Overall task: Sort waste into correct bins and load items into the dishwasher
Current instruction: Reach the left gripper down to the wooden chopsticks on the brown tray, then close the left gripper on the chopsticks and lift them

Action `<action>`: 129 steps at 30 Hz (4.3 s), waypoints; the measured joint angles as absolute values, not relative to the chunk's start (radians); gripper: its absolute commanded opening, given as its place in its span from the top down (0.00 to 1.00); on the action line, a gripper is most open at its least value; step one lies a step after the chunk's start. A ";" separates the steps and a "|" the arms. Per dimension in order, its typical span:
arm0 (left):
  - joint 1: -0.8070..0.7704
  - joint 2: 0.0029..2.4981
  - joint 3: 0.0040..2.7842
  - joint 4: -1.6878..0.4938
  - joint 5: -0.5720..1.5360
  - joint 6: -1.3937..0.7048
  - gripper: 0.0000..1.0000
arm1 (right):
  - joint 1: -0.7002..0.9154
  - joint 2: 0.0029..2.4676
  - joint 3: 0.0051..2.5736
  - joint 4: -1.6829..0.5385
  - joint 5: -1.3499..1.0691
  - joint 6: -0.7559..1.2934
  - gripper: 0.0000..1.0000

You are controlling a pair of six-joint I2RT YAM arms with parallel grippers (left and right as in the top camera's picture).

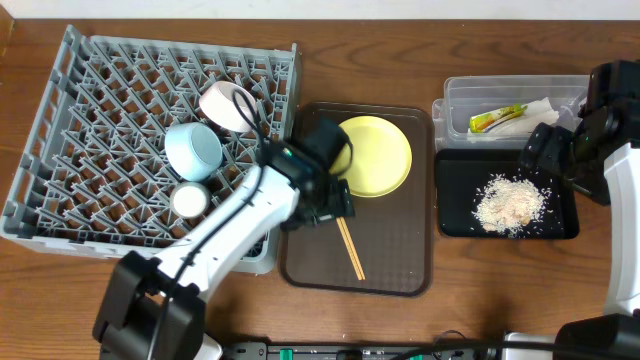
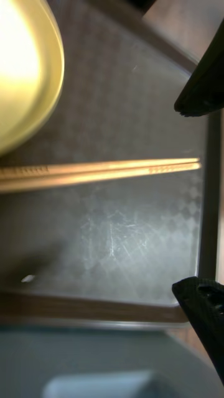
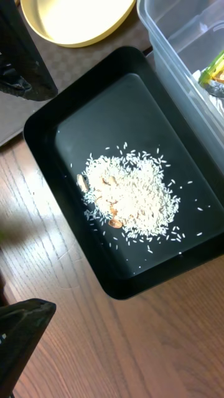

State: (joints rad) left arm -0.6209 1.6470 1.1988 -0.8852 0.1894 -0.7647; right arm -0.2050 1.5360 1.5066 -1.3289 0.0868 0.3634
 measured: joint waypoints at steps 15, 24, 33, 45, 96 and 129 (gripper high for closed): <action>-0.668 1.715 1.008 -0.616 0.060 -0.881 0.18 | -0.205 1.536 1.507 -1.332 0.087 0.363 0.01; -0.669 1.777 1.010 -0.600 0.045 -0.888 0.17 | -0.205 1.536 1.507 -1.332 0.087 0.363 0.01; -0.669 1.771 1.010 -0.606 0.054 -0.888 0.17 | -0.205 1.536 1.507 -1.331 0.087 0.363 0.01; -0.669 1.682 1.010 -0.604 0.072 -0.888 0.17 | -0.205 1.536 1.507 -1.331 0.087 0.363 0.01; -0.670 1.801 1.029 -0.567 0.060 -0.885 0.92 | -0.205 1.536 1.507 -1.332 0.087 0.359 0.01; -0.334 1.517 1.203 -0.599 -0.030 -0.067 0.88 | -0.205 1.536 1.507 -1.338 0.079 0.358 0.01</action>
